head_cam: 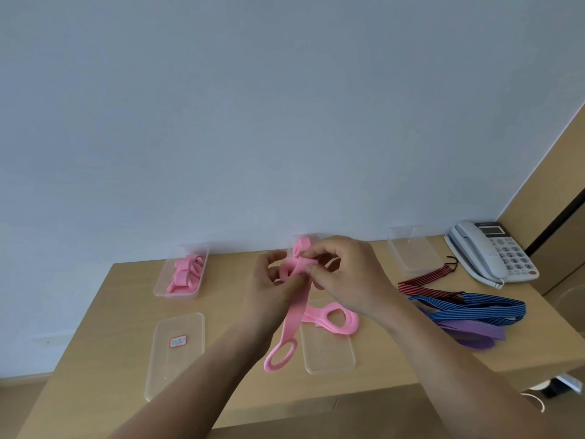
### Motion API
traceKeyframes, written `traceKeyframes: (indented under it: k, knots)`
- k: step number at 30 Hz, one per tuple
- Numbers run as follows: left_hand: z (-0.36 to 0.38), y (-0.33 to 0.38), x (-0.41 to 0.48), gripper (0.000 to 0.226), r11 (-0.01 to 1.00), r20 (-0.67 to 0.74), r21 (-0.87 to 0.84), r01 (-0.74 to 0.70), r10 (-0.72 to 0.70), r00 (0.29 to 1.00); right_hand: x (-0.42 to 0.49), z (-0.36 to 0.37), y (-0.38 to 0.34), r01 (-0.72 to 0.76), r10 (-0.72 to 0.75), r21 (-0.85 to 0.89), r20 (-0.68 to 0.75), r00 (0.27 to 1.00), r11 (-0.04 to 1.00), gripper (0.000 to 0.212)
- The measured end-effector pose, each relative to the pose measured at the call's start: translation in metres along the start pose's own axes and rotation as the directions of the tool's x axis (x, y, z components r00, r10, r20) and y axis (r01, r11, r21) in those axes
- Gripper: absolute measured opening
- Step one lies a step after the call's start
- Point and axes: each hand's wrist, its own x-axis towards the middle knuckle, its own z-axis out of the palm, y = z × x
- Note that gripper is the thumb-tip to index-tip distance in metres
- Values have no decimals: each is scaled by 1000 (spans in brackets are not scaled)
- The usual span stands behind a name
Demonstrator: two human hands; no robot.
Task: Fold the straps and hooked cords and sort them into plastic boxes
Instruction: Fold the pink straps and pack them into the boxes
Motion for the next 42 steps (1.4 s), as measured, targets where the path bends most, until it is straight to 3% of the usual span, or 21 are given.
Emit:
traceKeyframes:
  k: [4,8,13,24,28,33,36,39,42]
  knots:
    - [1,-1,-1,37,994,83,-93,52,-44,996,-2,4,3,82,-81,-4,-129,988,997,12]
    - [0,-7,-2,18,977,108,-137,165,-151,983,-7,10,7,223,-256,-173,-204,945,959,15]
    - [0,-6,-5,21,950,131,-222,219,-193,972,-9,16,13,265,-342,-294,-252,905,918,14]
    - [-7,-8,-6,22,970,132,-196,140,-116,985,-14,22,18,355,-469,-405,-228,853,842,15]
    - [-8,-8,-5,32,963,164,-236,133,-96,982,-15,23,21,386,-514,-432,-232,826,815,14]
    - [-9,-10,-3,35,946,203,-297,128,-68,977,-22,24,13,370,-485,-400,-237,842,838,16]
    - [-11,-12,-3,34,962,215,-251,111,-56,975,-23,18,6,355,-440,-326,-238,866,876,12]
    - [-10,-13,-3,29,980,218,-182,83,-42,975,-17,13,4,234,-308,-292,-241,920,927,15]
    - [-10,-12,-4,21,990,226,-136,45,-13,974,-12,11,9,104,-129,-264,-82,988,959,21]
